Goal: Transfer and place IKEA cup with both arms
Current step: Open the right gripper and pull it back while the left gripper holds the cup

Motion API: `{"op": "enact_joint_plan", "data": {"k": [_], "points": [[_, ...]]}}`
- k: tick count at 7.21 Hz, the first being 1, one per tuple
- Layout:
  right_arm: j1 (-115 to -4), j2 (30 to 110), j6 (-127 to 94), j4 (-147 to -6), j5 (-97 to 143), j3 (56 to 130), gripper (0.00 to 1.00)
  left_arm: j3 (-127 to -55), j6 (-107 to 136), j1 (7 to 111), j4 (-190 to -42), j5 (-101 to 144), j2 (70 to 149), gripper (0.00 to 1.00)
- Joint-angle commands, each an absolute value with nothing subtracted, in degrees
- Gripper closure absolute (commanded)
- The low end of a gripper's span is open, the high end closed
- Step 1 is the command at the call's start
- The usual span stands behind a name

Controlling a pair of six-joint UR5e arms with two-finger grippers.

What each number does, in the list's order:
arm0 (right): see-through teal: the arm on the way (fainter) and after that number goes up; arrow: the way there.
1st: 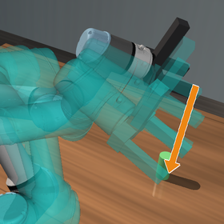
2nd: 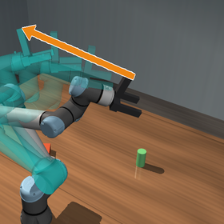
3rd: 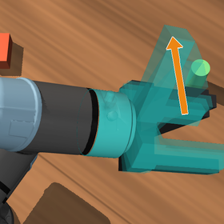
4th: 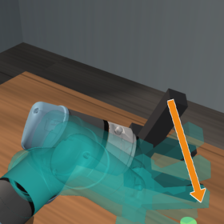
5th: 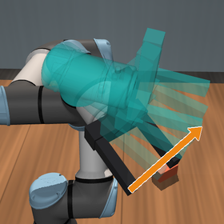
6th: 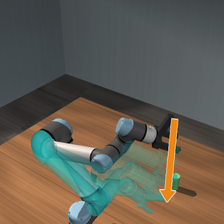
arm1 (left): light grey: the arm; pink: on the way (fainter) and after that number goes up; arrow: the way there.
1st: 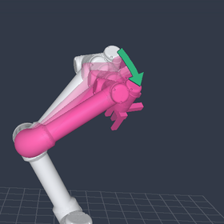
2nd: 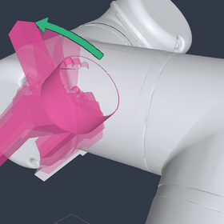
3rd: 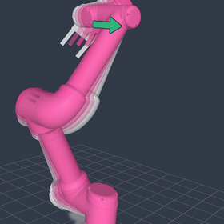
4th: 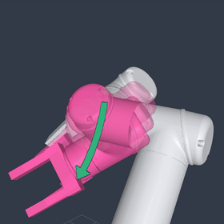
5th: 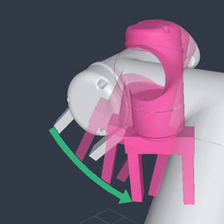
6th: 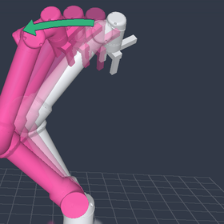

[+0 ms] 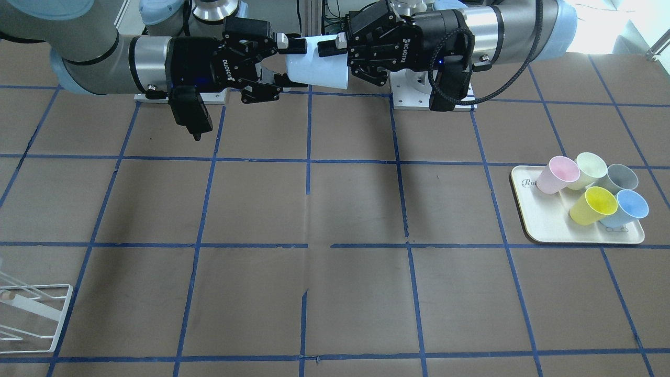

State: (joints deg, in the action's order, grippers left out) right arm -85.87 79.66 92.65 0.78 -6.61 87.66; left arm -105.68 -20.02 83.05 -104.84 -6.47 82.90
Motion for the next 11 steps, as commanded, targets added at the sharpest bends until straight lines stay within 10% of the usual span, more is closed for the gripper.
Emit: {"op": "enact_joint_plan", "data": {"k": [1, 11], "points": [[-85.8, 79.2, 92.5, 1.1, -6.5, 87.6, 0.03, -105.6, -19.9, 83.1, -104.8, -7.7, 82.7, 1.0], [-69.4, 79.0, 76.1, -10.7, -22.7, 78.9, 0.0, -104.8, -16.1, 81.0, -87.7, -51.0, 82.5, 1.0]]}}
